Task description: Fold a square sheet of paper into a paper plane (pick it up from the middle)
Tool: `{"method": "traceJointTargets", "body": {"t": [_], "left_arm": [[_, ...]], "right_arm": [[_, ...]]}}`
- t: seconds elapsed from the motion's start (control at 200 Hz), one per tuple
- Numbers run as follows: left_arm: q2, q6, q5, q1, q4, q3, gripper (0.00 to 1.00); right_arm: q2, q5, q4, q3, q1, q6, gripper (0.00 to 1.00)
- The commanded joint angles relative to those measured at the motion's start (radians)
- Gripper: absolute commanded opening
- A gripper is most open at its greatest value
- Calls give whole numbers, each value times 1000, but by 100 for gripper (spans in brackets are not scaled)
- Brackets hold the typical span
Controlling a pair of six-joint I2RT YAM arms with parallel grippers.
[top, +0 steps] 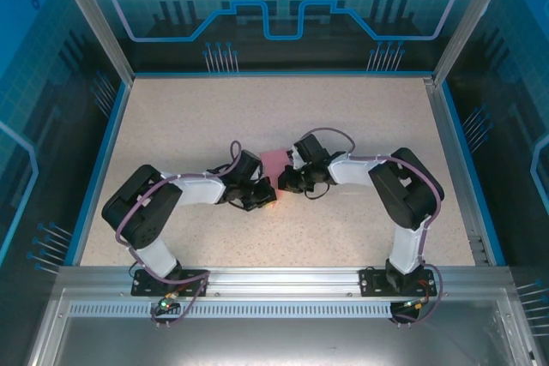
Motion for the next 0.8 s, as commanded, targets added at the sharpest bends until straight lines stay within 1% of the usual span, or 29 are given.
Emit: {"method": "traceJointTargets", "body": {"t": [0.0,0.105,0.315,0.515,0.64,0.795], "left_arm": [[12,-15,-19,-2,-4,-24,2],[27,-13,-21,-2,-15,-26,1],[31,-15,-33,-3,-34,-26,1],[29,-19,-42,-2,-37,-38,0],[29,-24,-45,-2,-55,-38,0],[32,-21,-63,-2,-127,-27,0]], "right_arm": [[28,-7,-30,23,14,1,11],[30,4,-49,31,13,-1,11],[-9,-21,-59,24,37,-2,10],[15,-12,-67,7,48,18,11],[43,26,-100,32,30,15,10],[68,56,-114,60,-12,-4,10]]}}
